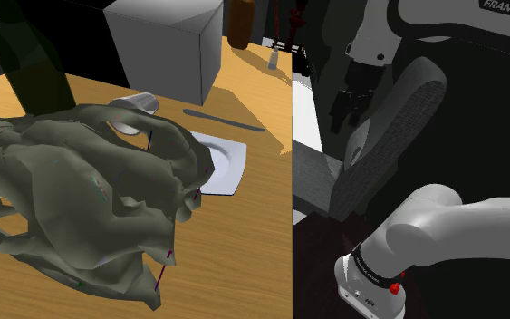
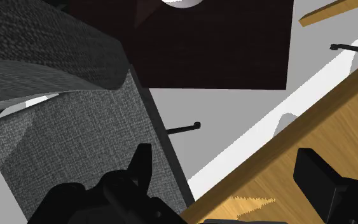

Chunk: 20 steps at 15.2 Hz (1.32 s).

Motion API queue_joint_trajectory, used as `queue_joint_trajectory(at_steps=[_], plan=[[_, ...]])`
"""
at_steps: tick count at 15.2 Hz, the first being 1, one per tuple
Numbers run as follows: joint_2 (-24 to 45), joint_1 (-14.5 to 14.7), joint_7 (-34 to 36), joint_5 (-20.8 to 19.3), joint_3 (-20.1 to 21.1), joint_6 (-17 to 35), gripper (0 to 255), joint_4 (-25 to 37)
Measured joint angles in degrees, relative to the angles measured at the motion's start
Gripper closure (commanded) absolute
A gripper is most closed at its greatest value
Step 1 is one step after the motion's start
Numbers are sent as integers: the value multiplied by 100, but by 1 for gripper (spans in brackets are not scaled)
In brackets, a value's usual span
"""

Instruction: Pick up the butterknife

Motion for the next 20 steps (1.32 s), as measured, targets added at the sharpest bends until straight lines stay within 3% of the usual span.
queue_joint_trajectory(at_steps=[3,9,20], plan=[[248,59,-128,-15,1,174,0,118],[1265,324,-725,-62,33,1059,0,472],[3339,755,-1740,-118,239,2157,0,1907]])
